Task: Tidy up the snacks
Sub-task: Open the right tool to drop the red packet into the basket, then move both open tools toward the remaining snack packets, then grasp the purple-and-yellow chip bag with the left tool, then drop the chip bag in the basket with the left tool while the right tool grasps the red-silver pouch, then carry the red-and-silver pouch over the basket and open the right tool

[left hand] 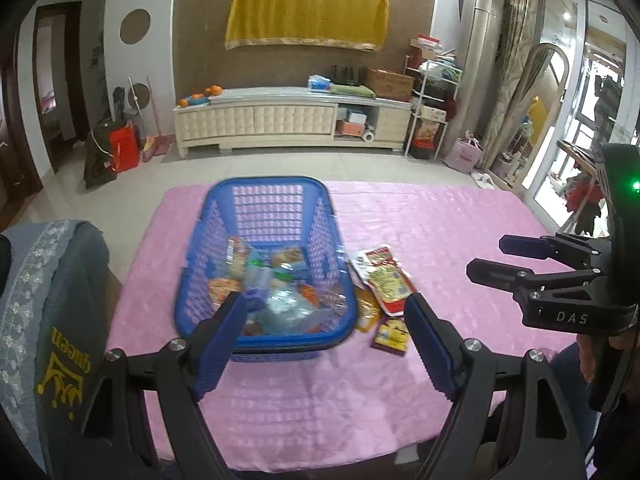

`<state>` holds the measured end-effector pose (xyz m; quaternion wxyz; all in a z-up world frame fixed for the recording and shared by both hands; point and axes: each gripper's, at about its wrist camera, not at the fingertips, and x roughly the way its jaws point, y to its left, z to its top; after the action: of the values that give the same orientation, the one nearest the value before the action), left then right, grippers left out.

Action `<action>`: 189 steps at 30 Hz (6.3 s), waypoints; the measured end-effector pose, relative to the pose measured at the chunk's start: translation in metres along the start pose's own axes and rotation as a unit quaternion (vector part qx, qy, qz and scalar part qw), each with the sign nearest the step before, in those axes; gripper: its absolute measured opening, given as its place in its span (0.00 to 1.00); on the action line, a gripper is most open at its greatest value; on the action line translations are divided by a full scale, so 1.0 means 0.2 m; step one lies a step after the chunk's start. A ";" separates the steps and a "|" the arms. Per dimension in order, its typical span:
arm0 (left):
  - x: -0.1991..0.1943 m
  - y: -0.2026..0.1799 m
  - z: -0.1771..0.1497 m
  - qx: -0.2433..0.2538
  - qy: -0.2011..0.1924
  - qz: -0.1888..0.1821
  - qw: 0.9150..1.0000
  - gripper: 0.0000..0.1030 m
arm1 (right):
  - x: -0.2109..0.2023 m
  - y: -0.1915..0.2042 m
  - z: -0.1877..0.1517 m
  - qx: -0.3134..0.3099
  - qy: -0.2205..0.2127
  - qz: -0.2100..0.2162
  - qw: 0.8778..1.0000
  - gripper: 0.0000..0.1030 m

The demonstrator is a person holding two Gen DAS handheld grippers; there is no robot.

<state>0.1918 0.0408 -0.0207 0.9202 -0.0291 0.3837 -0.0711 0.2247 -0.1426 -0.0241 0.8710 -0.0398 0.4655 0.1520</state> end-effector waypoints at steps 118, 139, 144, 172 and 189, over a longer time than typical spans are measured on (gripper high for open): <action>0.55 -0.07 0.08 -0.037 0.050 0.070 0.996 0.43 | 0.69 -0.45 -0.08 -0.004 0.065 0.028 0.997 0.83; 0.81 0.13 0.17 -0.044 0.131 0.067 0.988 0.43 | 1.17 -0.39 -0.01 -0.092 0.153 0.010 0.984 0.83; 0.85 0.14 0.16 -0.043 0.139 0.058 0.988 0.43 | 1.21 -0.44 0.05 -0.089 0.166 0.021 0.982 0.83; 0.92 0.19 0.15 -0.035 0.140 0.043 0.989 0.61 | 1.31 -0.46 0.08 -0.092 0.171 0.018 0.981 1.00; 0.85 0.21 0.11 -0.030 0.126 0.044 0.991 0.61 | 1.14 -0.42 0.02 -0.065 0.132 0.034 0.989 0.33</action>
<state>0.3300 0.0554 -0.1302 0.8657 -0.0301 0.4992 -0.0221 0.3719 -0.1691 -0.2158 0.7919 -0.0999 0.5664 0.2053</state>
